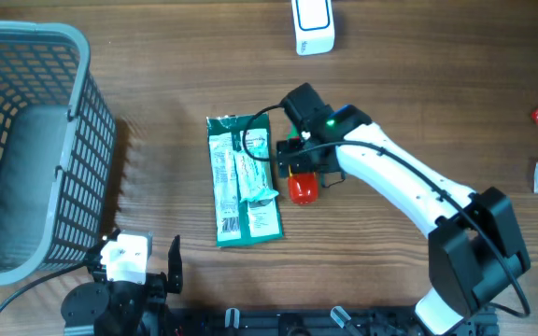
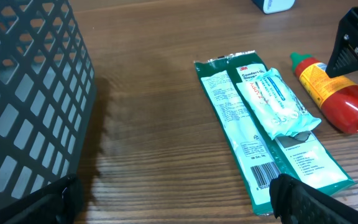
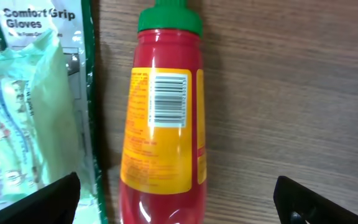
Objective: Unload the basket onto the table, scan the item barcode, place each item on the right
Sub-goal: 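Move the right gripper back toward the red sauce bottle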
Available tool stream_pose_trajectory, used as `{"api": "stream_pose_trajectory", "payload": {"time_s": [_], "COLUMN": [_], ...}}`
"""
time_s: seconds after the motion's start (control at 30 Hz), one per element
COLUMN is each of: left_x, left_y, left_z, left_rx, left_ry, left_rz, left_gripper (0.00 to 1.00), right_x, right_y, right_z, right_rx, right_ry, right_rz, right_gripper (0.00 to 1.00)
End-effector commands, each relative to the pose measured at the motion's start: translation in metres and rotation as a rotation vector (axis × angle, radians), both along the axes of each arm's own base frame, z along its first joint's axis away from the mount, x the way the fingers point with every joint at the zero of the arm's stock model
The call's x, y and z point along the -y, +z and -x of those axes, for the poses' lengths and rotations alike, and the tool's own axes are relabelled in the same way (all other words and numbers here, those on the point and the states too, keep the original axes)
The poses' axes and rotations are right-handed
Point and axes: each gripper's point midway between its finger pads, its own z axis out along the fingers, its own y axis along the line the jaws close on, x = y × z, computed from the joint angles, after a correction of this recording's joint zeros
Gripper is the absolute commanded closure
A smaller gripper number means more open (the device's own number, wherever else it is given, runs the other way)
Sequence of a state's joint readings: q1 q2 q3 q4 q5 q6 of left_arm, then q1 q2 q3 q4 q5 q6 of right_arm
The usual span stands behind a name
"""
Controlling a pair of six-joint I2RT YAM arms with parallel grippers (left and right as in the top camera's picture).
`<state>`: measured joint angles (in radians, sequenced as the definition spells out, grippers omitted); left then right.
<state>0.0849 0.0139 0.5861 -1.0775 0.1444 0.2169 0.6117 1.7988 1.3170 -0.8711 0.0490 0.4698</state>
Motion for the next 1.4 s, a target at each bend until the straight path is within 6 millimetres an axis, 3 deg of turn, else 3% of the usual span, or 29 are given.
{"api": "stream_pose_trajectory", "payload": {"time_s": [0.0,0.1,0.23,0.3,0.37,0.5,0.63,0.77,0.83,0.87,0.93,1.0,1.03,1.1,1.17,1.23,1.37], "left_x": [0.003,0.003,0.003,0.003,0.003,0.003,0.003,0.003,0.003,0.003,0.003,0.003,0.003,0.003,0.003,0.003,0.003], "left_y": [0.002,0.002,0.002,0.002,0.002,0.002,0.002,0.002,0.002,0.002,0.002,0.002,0.002,0.002,0.002,0.002,0.002], "left_z": [0.0,0.0,0.0,0.0,0.001,0.0,0.001,0.001,0.001,0.001,0.001,0.001,0.001,0.0,0.0,0.0,0.001], "left_rx": [0.012,0.012,0.012,0.012,0.012,0.012,0.012,0.012,0.012,0.012,0.012,0.012,0.012,0.012,0.012,0.012,0.012], "left_ry": [-0.022,-0.022,-0.022,-0.022,-0.022,-0.022,-0.022,-0.022,-0.022,-0.022,-0.022,-0.022,-0.023,-0.022,-0.022,-0.022,-0.022], "left_rz": [-0.008,-0.008,-0.008,-0.008,-0.008,-0.008,-0.008,-0.008,-0.008,-0.008,-0.008,-0.008,-0.008,-0.009,-0.008,-0.008,-0.008], "left_gripper": [0.0,0.0,0.0,0.0,0.0,0.0,0.0,0.0,0.0,0.0,0.0,0.0,0.0,0.0,0.0,0.0,0.0], "right_x": [0.006,0.003,-0.016,-0.021,-0.018,-0.016,-0.011,-0.007,-0.014,-0.016,-0.013,0.001,0.011,0.029,0.034,0.025,0.003], "right_y": [-0.009,-0.025,-0.024,-0.022,-0.011,0.038,0.066,0.069,0.07,0.07,0.064,0.056,0.05,0.031,0.012,-0.005,-0.015], "right_z": [-0.004,0.002,0.009,0.012,0.009,-0.003,-0.006,0.003,0.006,0.002,-0.024,-0.048,-0.051,-0.046,-0.04,-0.022,0.005], "right_rx": [0.03,-0.022,-0.068,-0.099,-0.118,-0.2,-0.424,-0.679,-0.728,-0.691,-0.433,-0.154,-0.075,-0.026,-0.041,-0.123,-0.199], "right_ry": [-0.005,-0.016,0.004,-0.066,-0.128,-0.287,-0.633,-1.225,-1.299,-1.237,-0.914,-0.555,-0.411,-0.278,-0.221,-0.158,-0.041], "right_rz": [0.083,0.084,-0.018,-0.061,-0.079,-0.237,-0.481,-0.502,-0.506,-0.522,-0.529,-0.406,-0.299,-0.133,-0.083,-0.128,-0.177], "right_gripper": [0.01,0.0,0.0,0.0,0.0,0.0,0.0,0.0,0.0,0.0,0.0,0.0,0.0,0.0,0.0,0.0,0.0]}}
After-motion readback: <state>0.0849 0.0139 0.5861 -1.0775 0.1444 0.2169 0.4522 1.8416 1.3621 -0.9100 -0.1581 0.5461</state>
